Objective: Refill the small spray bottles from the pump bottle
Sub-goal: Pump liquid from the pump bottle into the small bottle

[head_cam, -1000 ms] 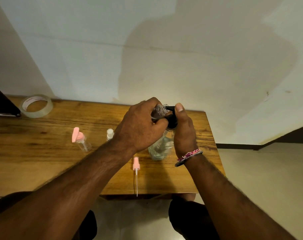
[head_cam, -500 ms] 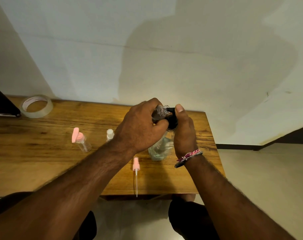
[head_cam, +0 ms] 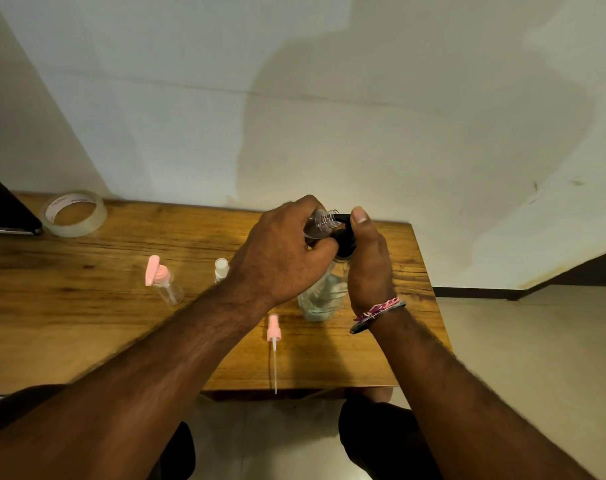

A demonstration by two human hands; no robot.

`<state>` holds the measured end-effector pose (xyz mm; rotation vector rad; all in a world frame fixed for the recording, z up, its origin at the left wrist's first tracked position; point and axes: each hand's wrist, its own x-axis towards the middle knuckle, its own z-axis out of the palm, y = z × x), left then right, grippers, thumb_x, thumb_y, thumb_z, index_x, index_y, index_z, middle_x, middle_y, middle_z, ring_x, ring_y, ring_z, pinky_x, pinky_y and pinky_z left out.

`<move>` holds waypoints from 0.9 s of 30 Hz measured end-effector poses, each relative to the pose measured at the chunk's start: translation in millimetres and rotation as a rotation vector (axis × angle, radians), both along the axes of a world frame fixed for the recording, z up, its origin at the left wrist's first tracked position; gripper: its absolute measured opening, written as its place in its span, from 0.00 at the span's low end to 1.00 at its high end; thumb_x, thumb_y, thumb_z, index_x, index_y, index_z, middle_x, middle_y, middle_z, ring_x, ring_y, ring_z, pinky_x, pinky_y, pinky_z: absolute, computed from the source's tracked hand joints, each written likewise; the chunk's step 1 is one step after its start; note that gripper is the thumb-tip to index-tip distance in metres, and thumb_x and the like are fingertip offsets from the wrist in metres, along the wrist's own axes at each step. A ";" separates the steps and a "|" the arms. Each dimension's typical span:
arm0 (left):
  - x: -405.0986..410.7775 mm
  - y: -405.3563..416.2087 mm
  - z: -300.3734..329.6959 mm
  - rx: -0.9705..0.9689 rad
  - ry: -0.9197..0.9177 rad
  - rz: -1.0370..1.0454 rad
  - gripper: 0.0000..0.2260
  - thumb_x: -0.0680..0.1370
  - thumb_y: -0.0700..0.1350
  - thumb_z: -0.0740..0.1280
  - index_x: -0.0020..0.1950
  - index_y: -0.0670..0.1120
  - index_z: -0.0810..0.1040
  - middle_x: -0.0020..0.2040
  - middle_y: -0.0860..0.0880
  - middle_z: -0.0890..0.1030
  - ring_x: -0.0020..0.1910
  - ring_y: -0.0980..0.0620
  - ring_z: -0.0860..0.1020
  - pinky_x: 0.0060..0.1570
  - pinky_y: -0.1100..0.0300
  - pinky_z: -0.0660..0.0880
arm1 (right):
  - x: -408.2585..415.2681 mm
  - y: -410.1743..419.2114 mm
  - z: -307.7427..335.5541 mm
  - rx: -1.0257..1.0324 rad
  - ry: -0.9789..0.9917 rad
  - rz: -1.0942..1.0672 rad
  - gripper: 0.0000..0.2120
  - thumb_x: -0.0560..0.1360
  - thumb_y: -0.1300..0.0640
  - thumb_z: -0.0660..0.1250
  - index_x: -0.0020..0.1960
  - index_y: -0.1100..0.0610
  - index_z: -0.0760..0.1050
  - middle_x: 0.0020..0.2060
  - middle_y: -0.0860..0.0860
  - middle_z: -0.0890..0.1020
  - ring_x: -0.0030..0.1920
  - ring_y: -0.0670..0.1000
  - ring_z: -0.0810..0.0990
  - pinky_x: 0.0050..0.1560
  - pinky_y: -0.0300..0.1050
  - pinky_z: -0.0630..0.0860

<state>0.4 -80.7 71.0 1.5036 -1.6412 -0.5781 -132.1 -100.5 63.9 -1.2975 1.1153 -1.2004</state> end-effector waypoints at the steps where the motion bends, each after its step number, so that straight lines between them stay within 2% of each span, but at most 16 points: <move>1: -0.2 0.2 0.1 0.004 0.001 0.001 0.06 0.76 0.46 0.72 0.51 0.51 0.77 0.42 0.54 0.80 0.41 0.54 0.78 0.37 0.59 0.71 | 0.3 0.1 0.6 0.010 -0.005 -0.013 0.23 0.74 0.36 0.59 0.43 0.49 0.86 0.40 0.50 0.87 0.44 0.46 0.85 0.43 0.36 0.79; 6: -1.6 1.1 1.0 0.020 -0.014 0.013 0.07 0.75 0.45 0.72 0.48 0.53 0.75 0.40 0.56 0.78 0.39 0.56 0.76 0.36 0.61 0.67 | -0.5 -0.3 -1.0 0.036 -0.003 -0.060 0.18 0.77 0.45 0.58 0.41 0.51 0.83 0.34 0.45 0.86 0.39 0.39 0.83 0.39 0.33 0.77; 11: -2.0 0.9 1.4 0.005 0.008 0.010 0.06 0.76 0.45 0.72 0.50 0.51 0.77 0.41 0.54 0.80 0.40 0.53 0.77 0.37 0.59 0.69 | -1.5 0.9 1.5 0.000 0.012 -0.001 0.21 0.79 0.42 0.57 0.46 0.52 0.84 0.39 0.48 0.87 0.44 0.43 0.85 0.43 0.33 0.77; 16: -2.2 1.4 2.4 0.001 0.013 0.016 0.06 0.76 0.45 0.72 0.49 0.51 0.77 0.41 0.56 0.79 0.39 0.56 0.77 0.36 0.61 0.67 | -1.6 2.7 2.8 0.001 0.021 0.012 0.21 0.80 0.42 0.55 0.46 0.49 0.84 0.41 0.48 0.88 0.46 0.44 0.86 0.44 0.33 0.78; 23: -1.9 1.6 3.1 0.007 0.014 0.010 0.06 0.76 0.45 0.72 0.51 0.51 0.78 0.41 0.56 0.79 0.39 0.56 0.77 0.36 0.61 0.68 | -1.2 2.2 3.5 -0.007 0.016 0.006 0.23 0.76 0.35 0.57 0.45 0.49 0.85 0.42 0.50 0.88 0.46 0.46 0.86 0.45 0.36 0.79; 27: -3.7 1.5 2.8 0.013 0.002 0.005 0.07 0.76 0.45 0.72 0.52 0.50 0.78 0.42 0.55 0.80 0.40 0.56 0.77 0.36 0.62 0.69 | -1.1 2.7 4.4 0.021 0.011 -0.021 0.20 0.79 0.42 0.57 0.42 0.49 0.85 0.38 0.47 0.87 0.42 0.42 0.85 0.42 0.33 0.78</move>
